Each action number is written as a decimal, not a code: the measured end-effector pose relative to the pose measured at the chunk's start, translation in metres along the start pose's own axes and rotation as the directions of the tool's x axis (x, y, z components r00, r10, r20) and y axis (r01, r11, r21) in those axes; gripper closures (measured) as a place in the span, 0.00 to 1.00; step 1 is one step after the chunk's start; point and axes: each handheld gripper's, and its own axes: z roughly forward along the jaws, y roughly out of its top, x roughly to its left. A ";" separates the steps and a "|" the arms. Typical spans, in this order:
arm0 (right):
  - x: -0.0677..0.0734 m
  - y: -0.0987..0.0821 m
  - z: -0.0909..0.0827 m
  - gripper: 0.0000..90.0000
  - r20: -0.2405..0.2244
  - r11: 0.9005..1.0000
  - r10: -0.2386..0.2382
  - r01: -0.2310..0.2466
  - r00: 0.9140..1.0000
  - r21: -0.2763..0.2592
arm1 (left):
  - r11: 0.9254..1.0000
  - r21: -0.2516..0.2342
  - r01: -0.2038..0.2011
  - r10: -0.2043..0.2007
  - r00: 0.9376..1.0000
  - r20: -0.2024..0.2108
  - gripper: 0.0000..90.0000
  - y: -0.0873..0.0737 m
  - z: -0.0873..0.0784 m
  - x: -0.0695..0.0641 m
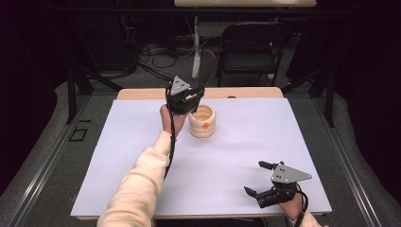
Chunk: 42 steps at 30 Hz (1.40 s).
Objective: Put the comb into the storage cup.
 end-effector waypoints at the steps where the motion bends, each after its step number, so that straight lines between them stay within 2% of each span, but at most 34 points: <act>1: 0.000 0.000 0.000 0.00 0.000 1.000 0.000 0.000 1.000 0.000 | 1.000 0.000 0.001 -0.001 1.000 0.002 0.80 -0.001 0.001 0.000; 9: 0.000 0.000 0.000 0.00 -0.001 1.000 0.000 0.000 1.000 0.000 | 0.999 -0.020 0.026 -0.026 1.000 0.001 0.80 -0.006 0.007 -0.001; 19: 0.000 0.000 -0.001 0.00 -0.001 1.000 0.001 -0.001 1.000 -0.002 | 0.999 -0.037 0.032 -0.033 0.999 -0.013 0.80 -0.012 0.014 -0.002; 32: 0.000 0.000 -0.001 0.00 0.001 1.000 -0.004 0.004 1.000 -0.003 | 0.999 -0.029 0.044 -0.045 0.999 -0.009 0.80 -0.022 0.022 -0.002; 42: 0.000 0.000 -0.001 0.00 0.002 1.000 -0.003 0.003 1.000 -0.002 | 0.999 0.003 0.038 -0.038 0.999 -0.009 0.80 -0.031 0.028 0.000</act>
